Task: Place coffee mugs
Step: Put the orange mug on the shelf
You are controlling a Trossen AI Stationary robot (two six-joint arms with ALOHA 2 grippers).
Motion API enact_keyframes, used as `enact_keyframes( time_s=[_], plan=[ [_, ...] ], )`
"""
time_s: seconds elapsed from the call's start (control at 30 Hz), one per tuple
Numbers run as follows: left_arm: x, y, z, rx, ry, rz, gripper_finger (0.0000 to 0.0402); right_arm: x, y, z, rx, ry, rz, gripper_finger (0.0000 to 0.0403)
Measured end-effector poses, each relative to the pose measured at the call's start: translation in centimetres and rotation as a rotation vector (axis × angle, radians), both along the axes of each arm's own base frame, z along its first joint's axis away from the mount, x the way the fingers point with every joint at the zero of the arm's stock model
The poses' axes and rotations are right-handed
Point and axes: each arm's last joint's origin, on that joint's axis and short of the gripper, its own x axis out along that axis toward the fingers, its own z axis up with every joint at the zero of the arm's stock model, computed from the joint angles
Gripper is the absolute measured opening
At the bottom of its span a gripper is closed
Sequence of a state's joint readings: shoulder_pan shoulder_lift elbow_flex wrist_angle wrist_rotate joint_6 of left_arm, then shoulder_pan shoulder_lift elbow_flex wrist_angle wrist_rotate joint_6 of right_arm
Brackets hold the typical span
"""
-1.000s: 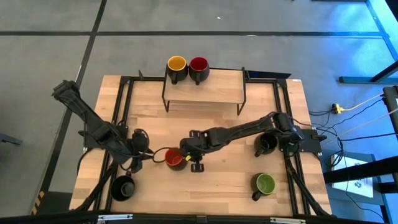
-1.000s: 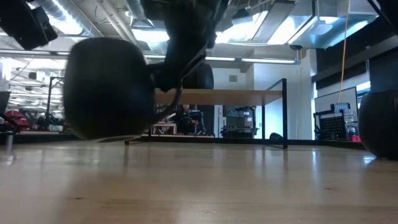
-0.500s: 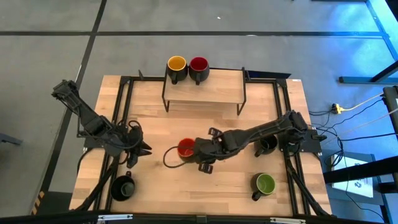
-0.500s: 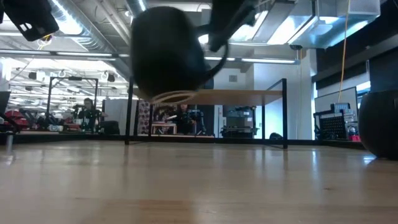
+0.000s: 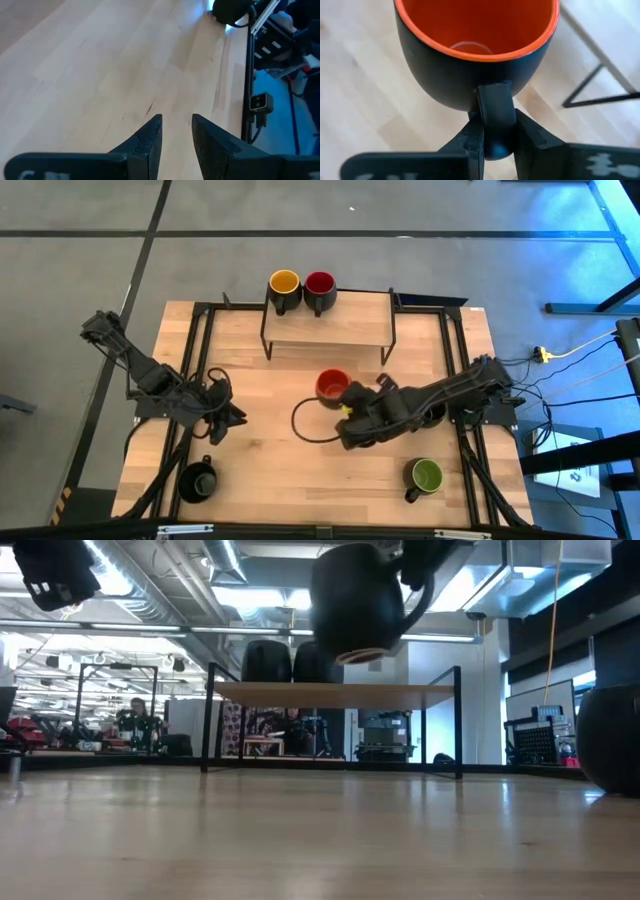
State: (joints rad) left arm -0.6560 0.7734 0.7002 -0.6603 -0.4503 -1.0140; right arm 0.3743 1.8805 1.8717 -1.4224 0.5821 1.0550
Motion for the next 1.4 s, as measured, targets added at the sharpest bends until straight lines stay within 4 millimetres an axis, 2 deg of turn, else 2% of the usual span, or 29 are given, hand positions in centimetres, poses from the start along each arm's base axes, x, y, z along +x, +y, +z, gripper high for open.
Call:
enact_keyframes(
  time_s=[0.2, 0.43, 0.63, 1.0, 1.13, 1.4],
  plan=[
    [0.4, 0.3, 0.1, -0.009, -0.016, 0.034, 0.0101, -1.1, -1.6, 0.9, -0.052, -0.05, -0.185, 0.0048],
    [0.9, 1.2, 0.2, -0.006, -0.025, 0.107, 0.0101, -0.9, -4.9, 1.5, -0.08, -0.127, -0.374, 0.0048],
    [1.2, 1.9, 0.2, 0.018, -0.026, 0.138, 0.0101, -0.1, -8.9, 1.5, -0.082, -0.143, -0.49, 0.0048],
    [1.4, 2.4, 0.2, 0.06, -0.024, 0.143, 0.0101, -0.5, -17.3, 3.7, -0.12, -0.123, -0.617, 0.0048],
    [1.4, 2.4, 0.2, 0.06, -0.024, 0.143, 0.0101, -0.9, -20.3, 3.7, -0.099, -0.095, -0.644, 0.0048],
    [1.4, 2.4, 0.2, 0.06, -0.024, 0.143, 0.0101, 0.2, -24.7, 2.5, -0.098, -0.145, -0.686, 0.0048]
  ],
)
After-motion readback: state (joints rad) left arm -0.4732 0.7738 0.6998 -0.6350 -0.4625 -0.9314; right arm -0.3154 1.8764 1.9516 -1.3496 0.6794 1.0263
